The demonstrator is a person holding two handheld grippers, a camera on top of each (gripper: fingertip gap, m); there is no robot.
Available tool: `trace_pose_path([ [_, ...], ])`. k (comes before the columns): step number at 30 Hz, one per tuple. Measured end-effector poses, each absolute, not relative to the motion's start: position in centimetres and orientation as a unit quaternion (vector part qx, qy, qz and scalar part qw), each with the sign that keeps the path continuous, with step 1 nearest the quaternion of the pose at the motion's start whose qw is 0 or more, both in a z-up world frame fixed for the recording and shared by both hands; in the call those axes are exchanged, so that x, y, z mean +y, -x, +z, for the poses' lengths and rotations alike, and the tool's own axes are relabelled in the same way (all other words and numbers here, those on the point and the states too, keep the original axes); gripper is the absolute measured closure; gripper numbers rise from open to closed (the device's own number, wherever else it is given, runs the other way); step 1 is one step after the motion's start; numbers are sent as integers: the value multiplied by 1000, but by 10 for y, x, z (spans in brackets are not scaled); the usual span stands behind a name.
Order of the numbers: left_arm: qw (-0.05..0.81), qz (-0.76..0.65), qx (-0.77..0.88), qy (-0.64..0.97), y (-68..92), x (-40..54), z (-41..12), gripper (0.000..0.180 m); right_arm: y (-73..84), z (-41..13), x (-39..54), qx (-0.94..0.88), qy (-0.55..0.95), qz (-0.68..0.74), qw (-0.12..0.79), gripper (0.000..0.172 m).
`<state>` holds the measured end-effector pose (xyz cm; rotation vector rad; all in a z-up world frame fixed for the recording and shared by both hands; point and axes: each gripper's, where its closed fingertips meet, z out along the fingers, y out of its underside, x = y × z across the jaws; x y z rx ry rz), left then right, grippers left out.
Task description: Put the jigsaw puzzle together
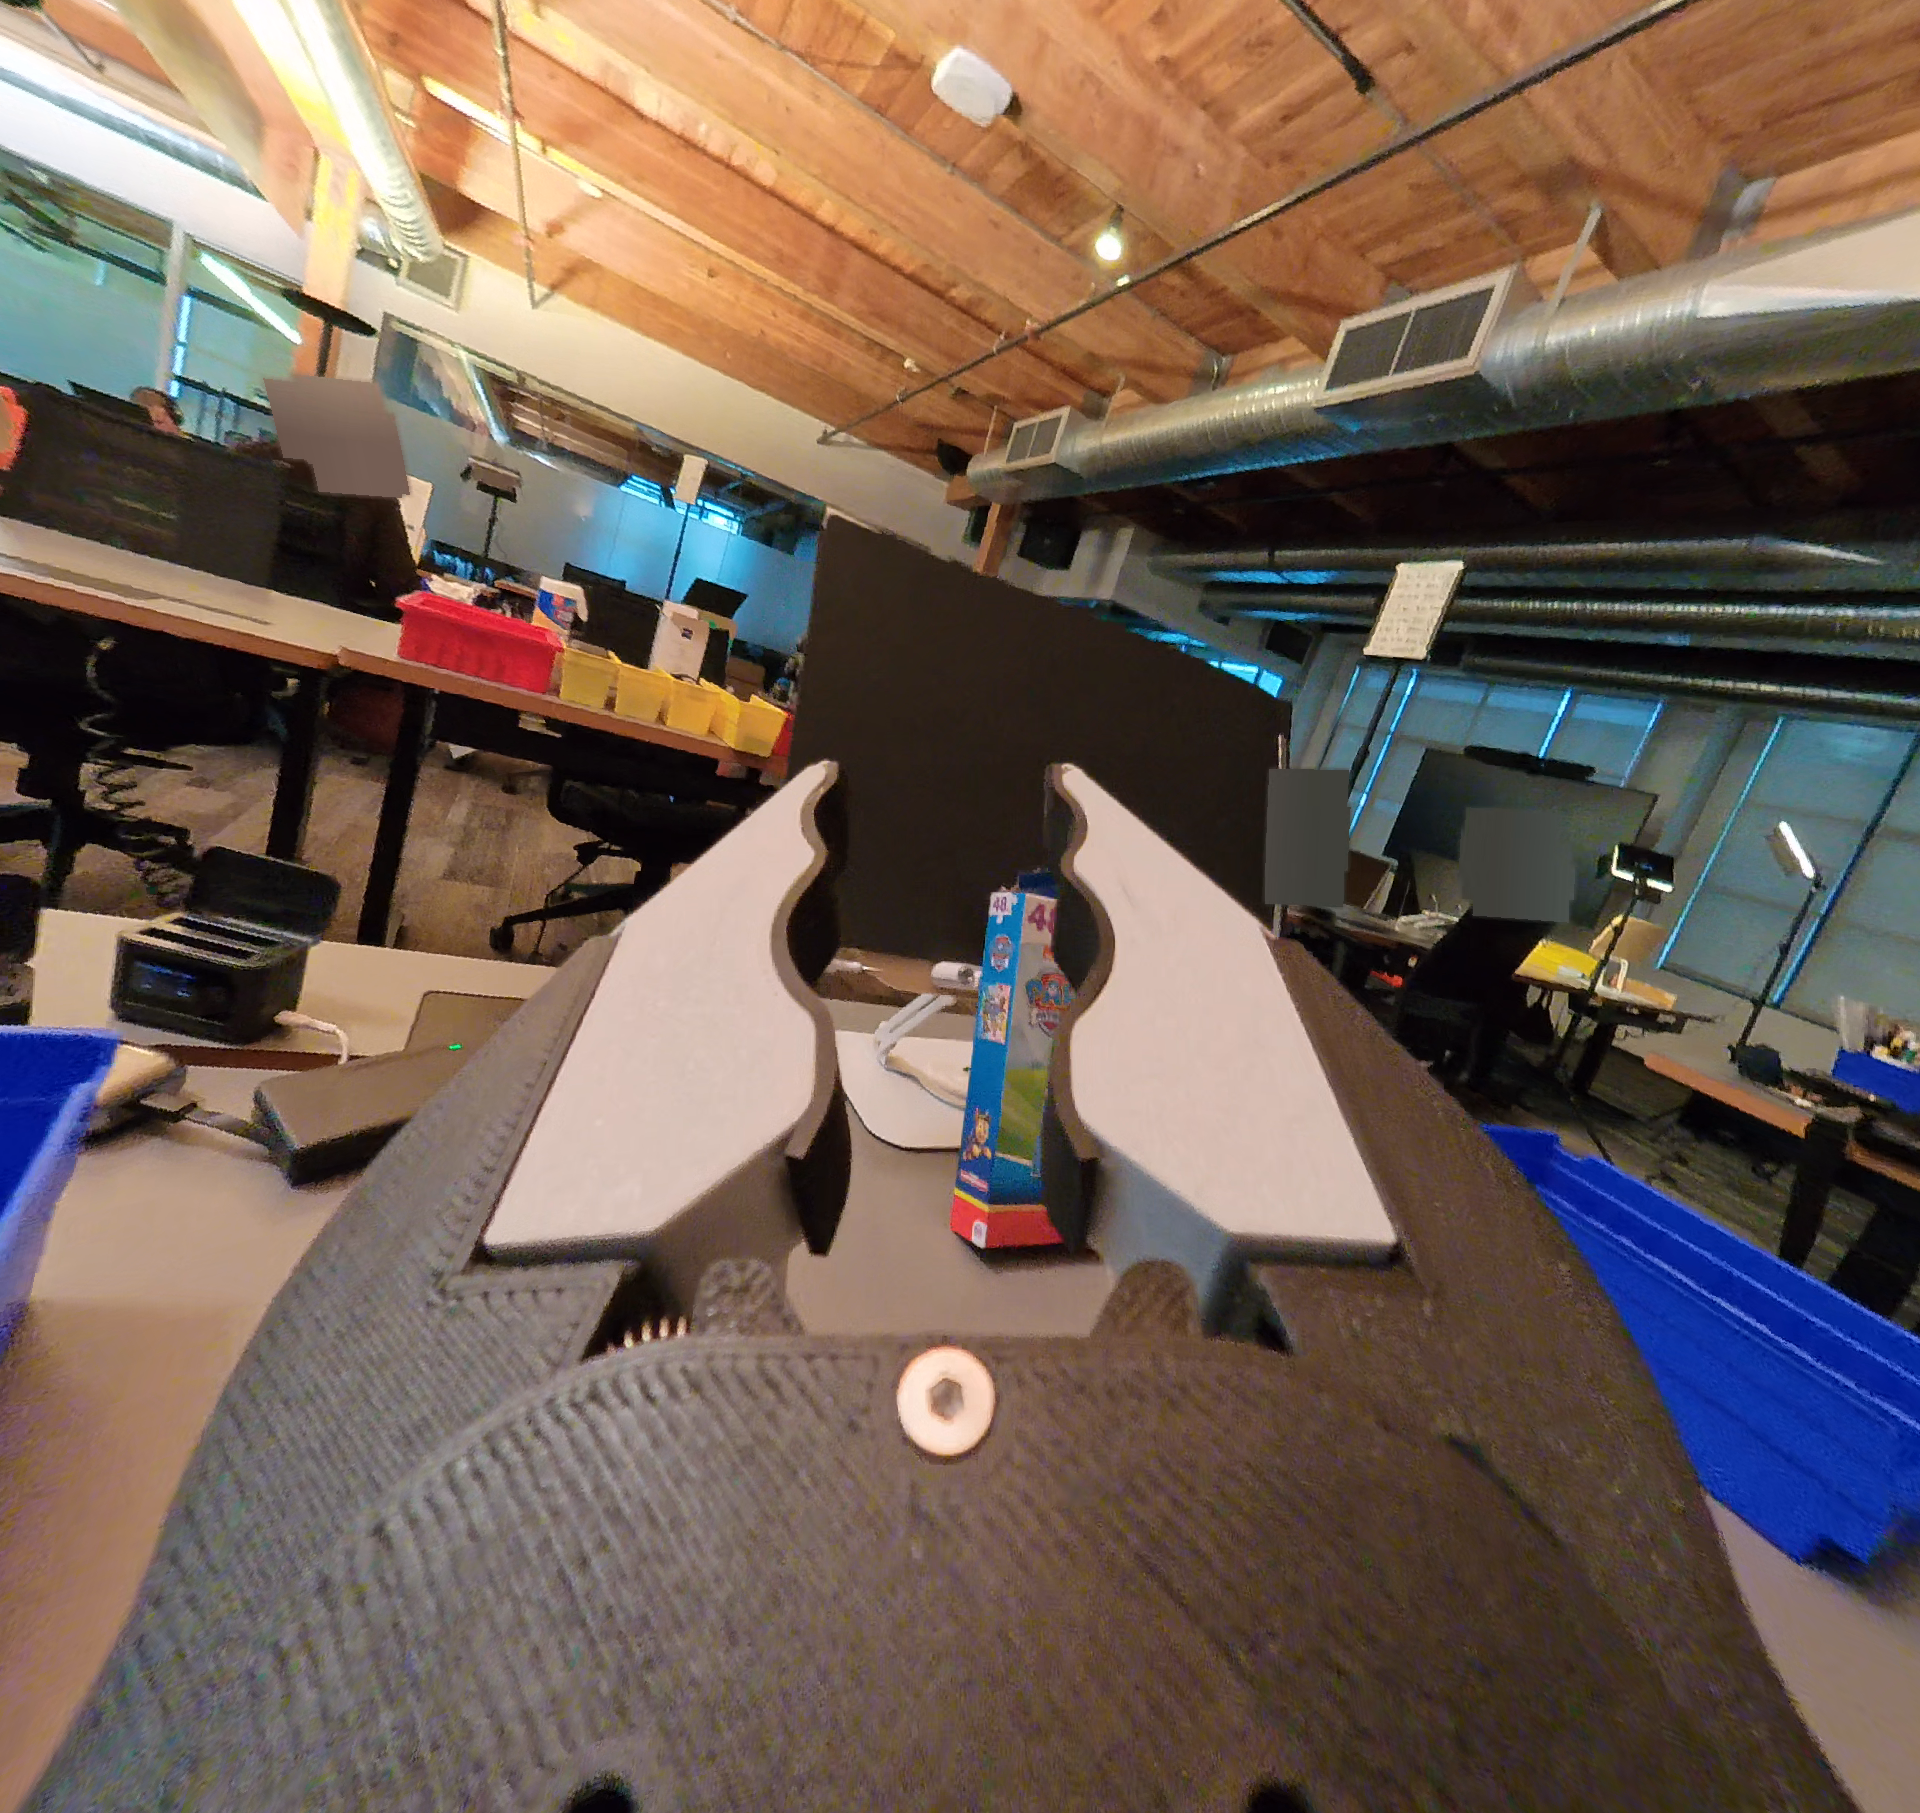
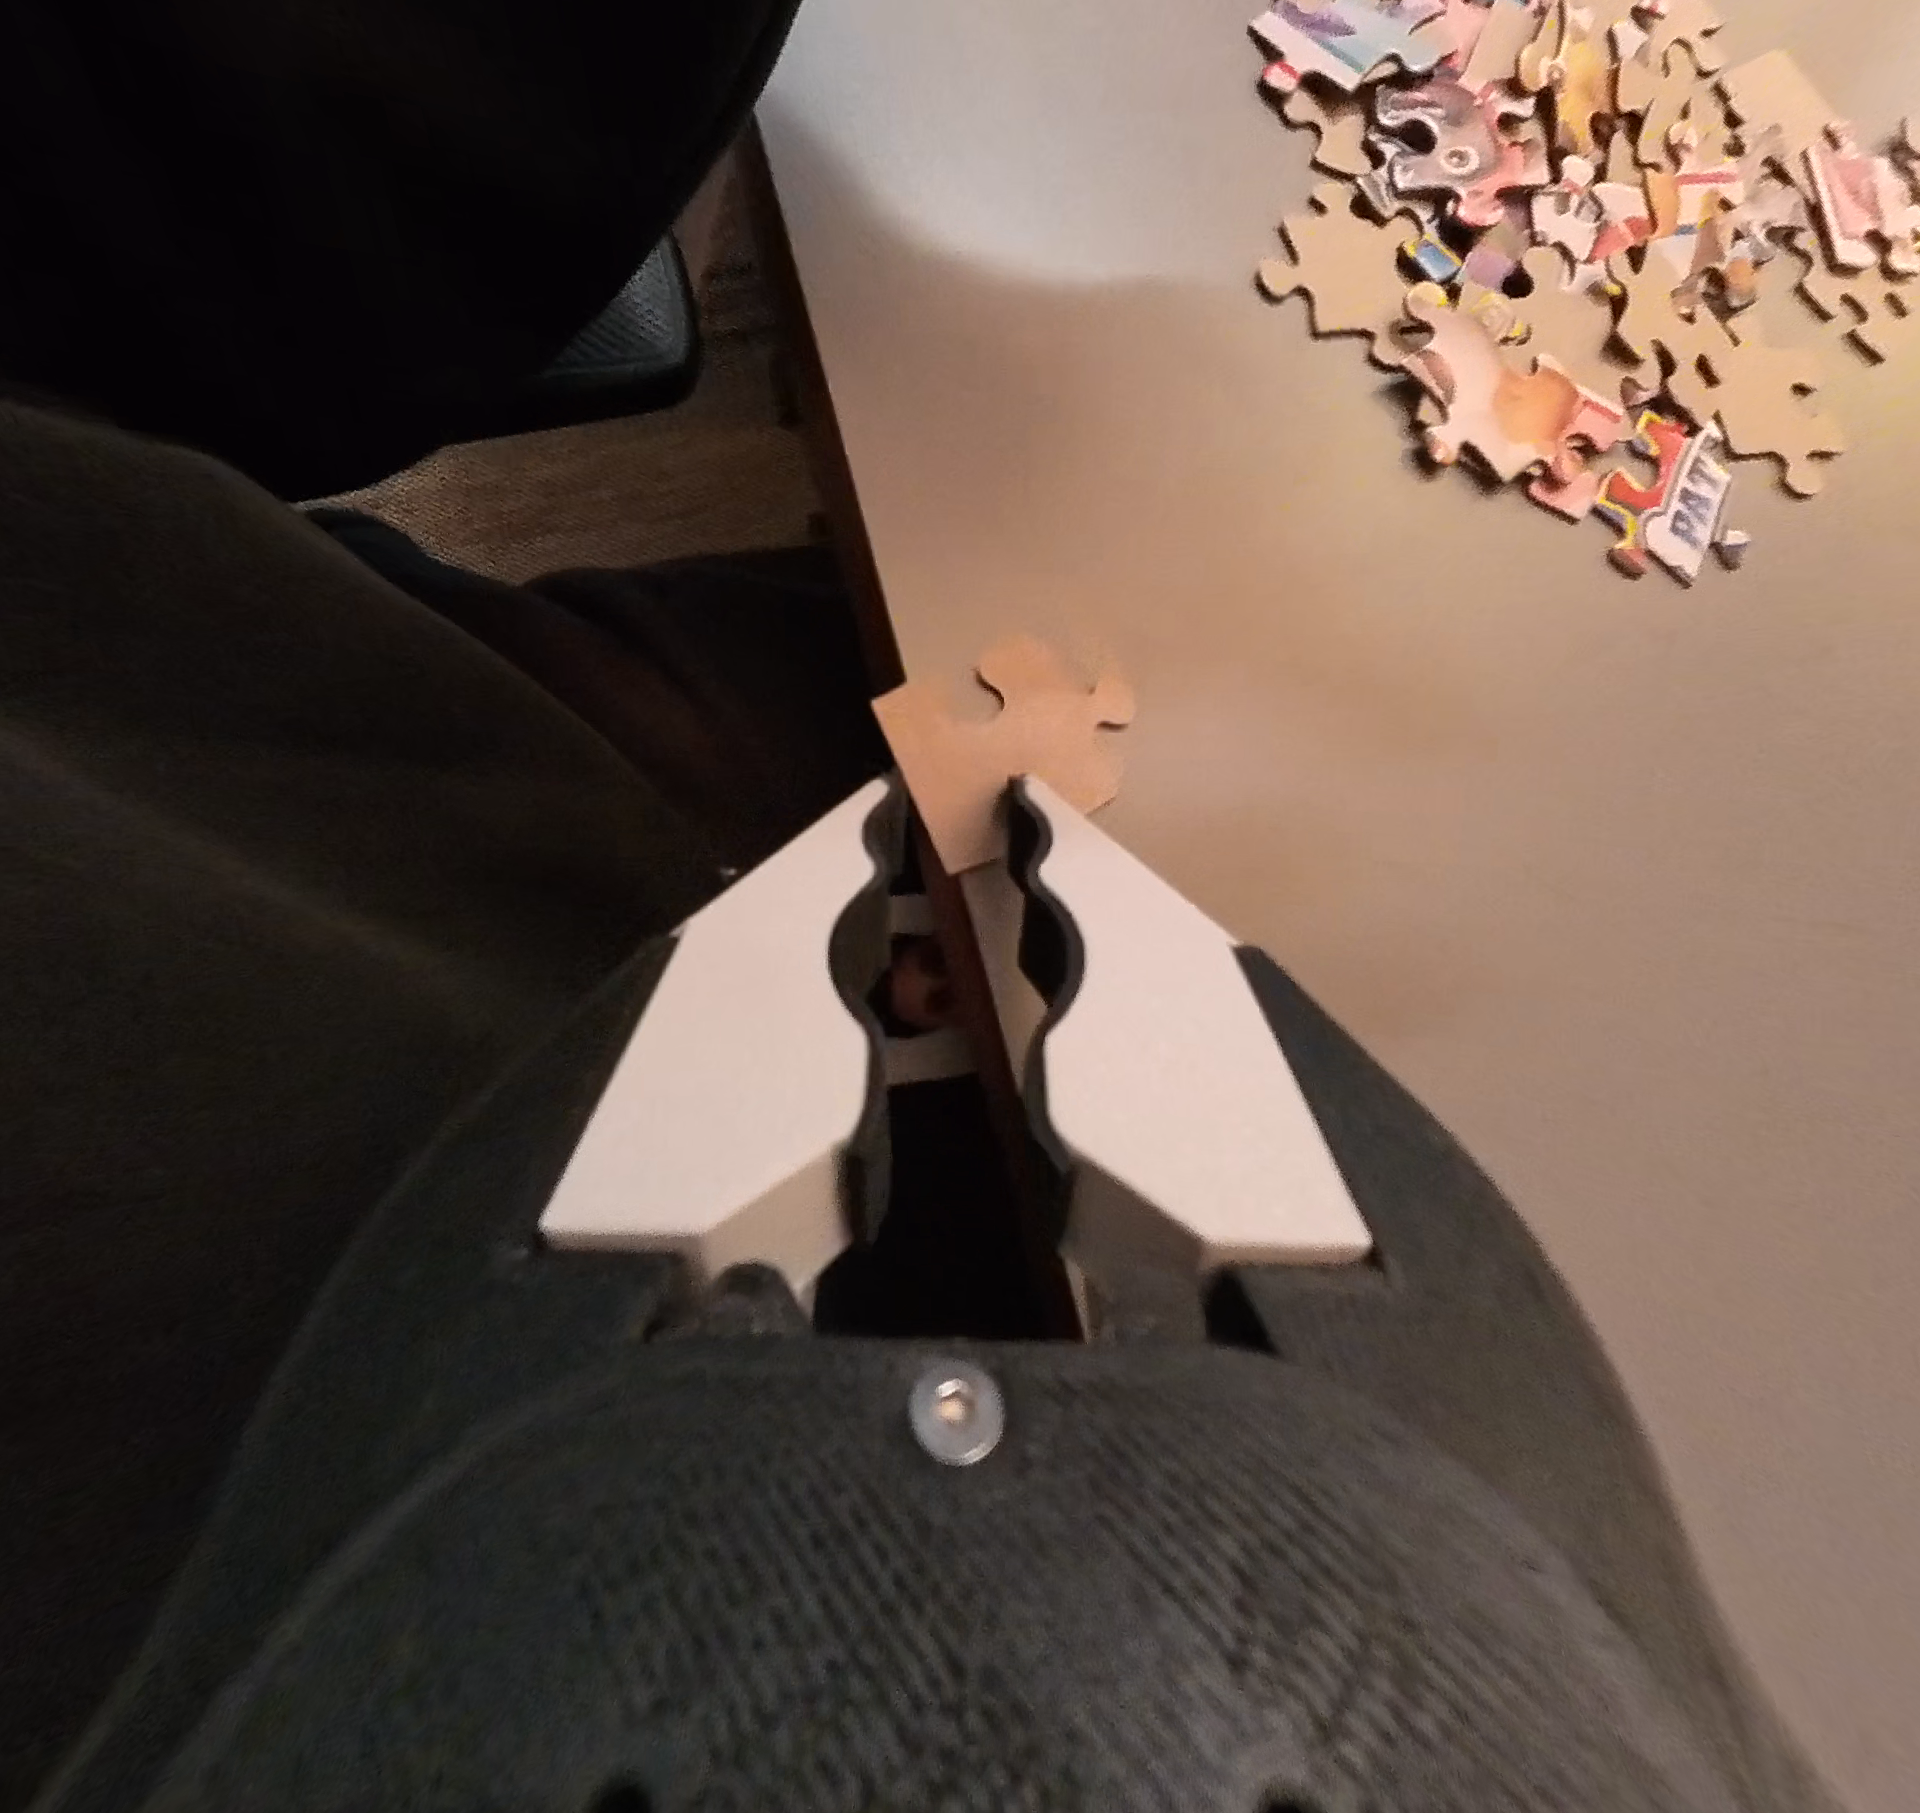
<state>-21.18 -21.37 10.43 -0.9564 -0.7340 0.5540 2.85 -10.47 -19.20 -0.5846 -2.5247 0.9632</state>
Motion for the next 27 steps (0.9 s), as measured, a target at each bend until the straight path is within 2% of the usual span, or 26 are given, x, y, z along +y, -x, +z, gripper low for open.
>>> trace_pose_path([
  [5, 800, 272, -343, 411, 204, -238, 116, 148, -32, -187, -106, -896, 187, 340, 215, 157],
  [8, 805, 272, -343, 401, 202, -243, 119, 149, -27, -164, -107, -869, 202, 395, 219, 158],
  [10, 804, 270, -342, 404, 202, -240, 118, 149, -16, -141, -102, -827, 252, 464, 192, 161],
  [11, 803, 268, -341, 409, 203, -236, 117, 149, -8, -130, -94, -800, 284, 500, 172, 172],
  [16, 794, 258, -333, 439, 207, -209, 109, 149, 36, -118, -35, -659, 457, 595, 62, 172],
  [27, 753, 244, -330, 513, 227, -153, 70, 148, 55, -116, 0, -602, 486, 632, 37, 172],
])
